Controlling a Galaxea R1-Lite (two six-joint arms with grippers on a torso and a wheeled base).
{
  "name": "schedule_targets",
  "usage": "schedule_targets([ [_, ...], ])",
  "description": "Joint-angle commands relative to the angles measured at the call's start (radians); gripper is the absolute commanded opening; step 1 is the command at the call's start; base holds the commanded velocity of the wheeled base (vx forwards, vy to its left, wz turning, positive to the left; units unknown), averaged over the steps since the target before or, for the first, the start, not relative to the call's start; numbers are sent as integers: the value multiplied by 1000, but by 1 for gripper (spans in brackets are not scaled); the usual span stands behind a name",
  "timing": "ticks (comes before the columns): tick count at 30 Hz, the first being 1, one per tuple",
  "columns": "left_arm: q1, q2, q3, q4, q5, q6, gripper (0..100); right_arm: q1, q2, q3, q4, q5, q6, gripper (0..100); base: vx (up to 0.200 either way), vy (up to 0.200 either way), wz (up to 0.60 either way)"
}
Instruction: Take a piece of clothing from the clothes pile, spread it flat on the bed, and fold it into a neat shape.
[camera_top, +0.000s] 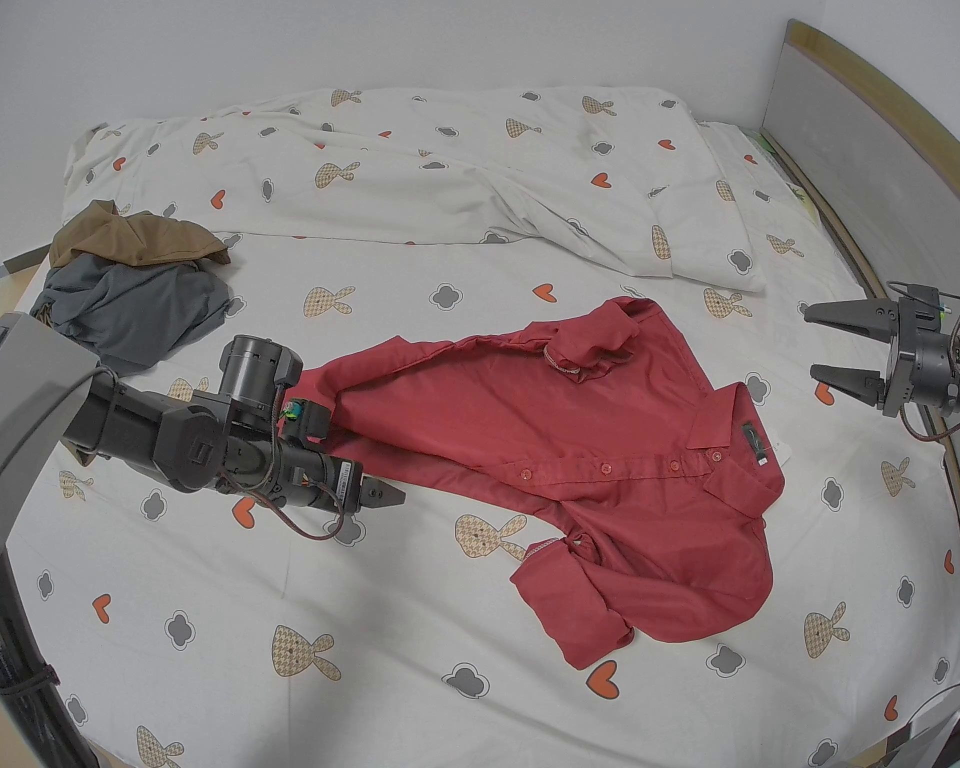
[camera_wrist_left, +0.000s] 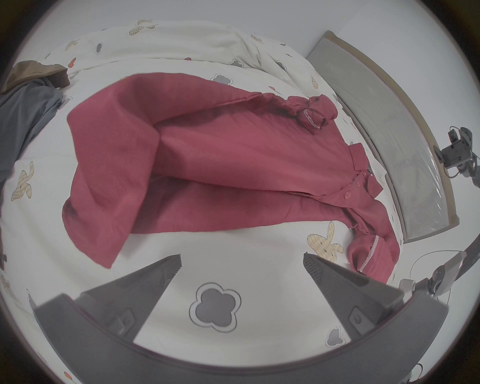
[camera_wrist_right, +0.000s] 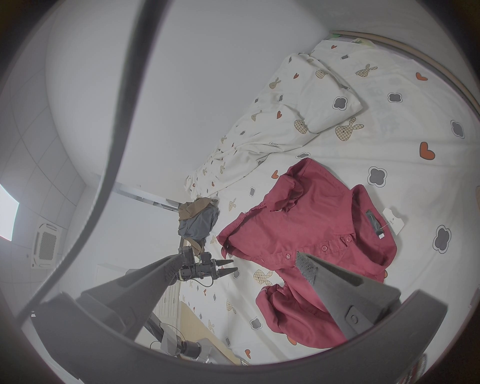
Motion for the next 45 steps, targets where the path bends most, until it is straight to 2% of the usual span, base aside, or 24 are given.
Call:
schedule_targets([
  [1,1,48,-51,2,4,-1,100,0,5,0,0,0,0,100,0,0,0],
  [7,25,45,-114,8,5,-1,100,0,5,0,0,0,0,100,0,0,0],
  [12,90,126,-296,86,11,4,100,2,9,2,0,0,0,100,0,0,0],
  [13,90,126,-296,86,11,4,100,2,9,2,0,0,0,100,0,0,0],
  [15,119,178,-395,119,46,5,100,3,14,2,0,0,0,100,0,0,0],
  [17,139,195,-461,134,48,4,100,3,20,2,0,0,0,100,0,0,0],
  [20,145,201,-500,151,48,4,100,3,23,2,0,0,-1,100,0,0,0],
  [21,153,212,-596,206,46,4,100,5,28,0,0,0,-1,100,0,0,0],
  [27,154,272,-807,290,46,4,100,6,46,2,-1,0,-1,100,0,0,0],
  [37,162,410,-818,393,48,1,100,12,49,11,-4,0,-1,100,0,0,0],
  [45,165,378,-818,565,40,4,100,22,63,11,-4,-1,-3,100,0,0,0],
])
